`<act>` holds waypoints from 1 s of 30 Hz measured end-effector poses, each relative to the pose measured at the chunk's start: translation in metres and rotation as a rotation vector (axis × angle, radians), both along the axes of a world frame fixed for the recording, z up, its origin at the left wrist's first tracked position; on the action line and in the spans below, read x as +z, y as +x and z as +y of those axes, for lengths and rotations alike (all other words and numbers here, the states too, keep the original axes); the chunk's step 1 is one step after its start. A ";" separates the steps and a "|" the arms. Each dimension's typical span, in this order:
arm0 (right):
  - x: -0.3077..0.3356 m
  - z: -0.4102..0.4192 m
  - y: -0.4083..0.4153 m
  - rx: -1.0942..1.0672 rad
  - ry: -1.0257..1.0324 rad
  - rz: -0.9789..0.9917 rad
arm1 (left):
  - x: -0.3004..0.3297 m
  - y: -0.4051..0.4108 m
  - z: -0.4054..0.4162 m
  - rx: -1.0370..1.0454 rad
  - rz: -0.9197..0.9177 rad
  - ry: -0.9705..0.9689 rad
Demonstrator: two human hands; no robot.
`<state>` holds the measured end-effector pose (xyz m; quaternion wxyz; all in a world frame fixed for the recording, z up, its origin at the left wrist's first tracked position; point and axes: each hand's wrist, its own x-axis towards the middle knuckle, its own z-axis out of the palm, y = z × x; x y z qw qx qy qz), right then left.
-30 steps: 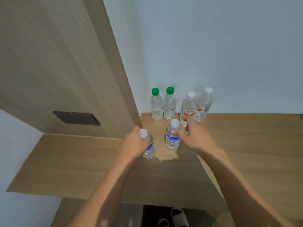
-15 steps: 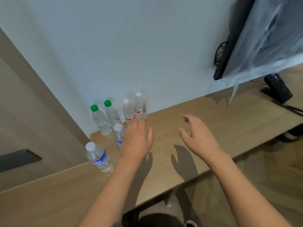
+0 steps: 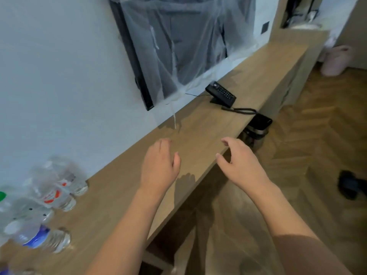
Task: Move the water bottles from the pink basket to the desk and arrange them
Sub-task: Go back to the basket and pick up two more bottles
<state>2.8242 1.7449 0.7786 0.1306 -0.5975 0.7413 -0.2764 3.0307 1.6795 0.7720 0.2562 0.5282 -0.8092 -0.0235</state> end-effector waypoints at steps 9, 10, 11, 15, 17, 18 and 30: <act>0.007 0.047 -0.206 -0.274 0.012 0.046 | 0.009 -0.240 -0.015 -0.289 0.020 -0.030; 0.008 0.051 -0.224 -0.307 0.013 0.047 | 0.009 -0.263 -0.017 -0.324 0.021 -0.028; 0.009 0.055 -0.241 -0.335 0.015 0.044 | 0.008 -0.285 -0.020 -0.356 0.024 -0.024; 0.006 0.058 -0.306 -0.443 0.045 -0.007 | 0.002 -0.370 -0.032 -0.500 0.027 -0.010; 0.001 0.053 -0.338 -0.499 0.070 -0.031 | -0.003 -0.409 -0.040 -0.546 0.031 0.001; -0.001 0.050 -0.355 -0.521 0.069 -0.037 | -0.005 -0.429 -0.047 -0.561 0.036 0.003; 0.005 -0.066 -0.564 -0.638 -0.016 0.071 | -0.013 -0.675 -0.187 -0.697 0.049 -0.021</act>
